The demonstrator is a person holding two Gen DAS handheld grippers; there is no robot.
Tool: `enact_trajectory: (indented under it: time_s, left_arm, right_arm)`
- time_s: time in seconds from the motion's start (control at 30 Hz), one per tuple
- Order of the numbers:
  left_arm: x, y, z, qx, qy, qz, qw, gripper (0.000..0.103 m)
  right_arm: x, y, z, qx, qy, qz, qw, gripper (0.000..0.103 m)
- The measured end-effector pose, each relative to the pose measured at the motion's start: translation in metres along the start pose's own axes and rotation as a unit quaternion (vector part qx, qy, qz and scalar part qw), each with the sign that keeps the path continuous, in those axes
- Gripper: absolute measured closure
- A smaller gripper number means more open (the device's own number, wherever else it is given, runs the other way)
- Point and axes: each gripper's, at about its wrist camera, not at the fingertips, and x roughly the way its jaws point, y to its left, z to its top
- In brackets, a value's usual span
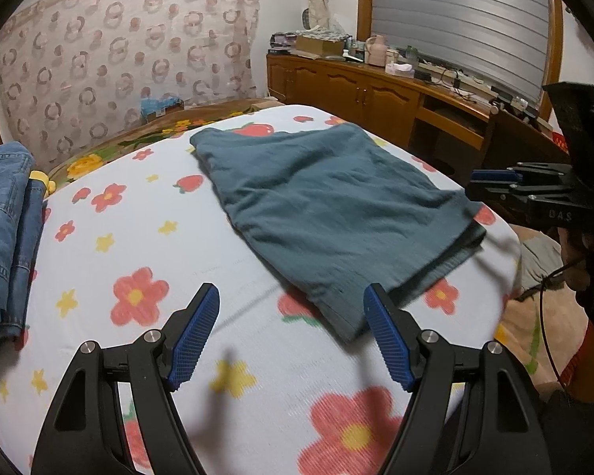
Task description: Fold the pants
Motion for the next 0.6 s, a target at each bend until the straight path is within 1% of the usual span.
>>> enact_trajectory:
  time_s: [0.17,0.27,0.37,0.53,0.6]
  left_arm:
    - [0.001,-0.008,-0.003,0.006,0.005,-0.007,1.0000,0.027]
    - [0.009,-0.012,-0.006,0.009,0.014,-0.015,0.9997,0.027]
    - [0.018,-0.014,-0.007,0.014,0.022,-0.014,0.9996,0.027]
    - [0.025,-0.016,-0.007,0.009,0.025,-0.018,0.9995,0.033]
    - [0.027,-0.017,-0.006,0.009,0.025,-0.018,0.9995,0.040]
  right_arm:
    - [0.003,0.005,-0.003,0.005,0.008,0.010,1.000,0.070]
    - [0.005,0.009,-0.009,0.008,0.012,0.015,1.000,0.070]
    - [0.009,0.008,-0.013,0.014,0.014,0.019,1.000,0.070]
    - [0.012,0.007,-0.014,0.025,0.012,0.022,0.999,0.070]
    - [0.012,0.007,-0.014,0.028,0.009,0.021,0.999,0.070]
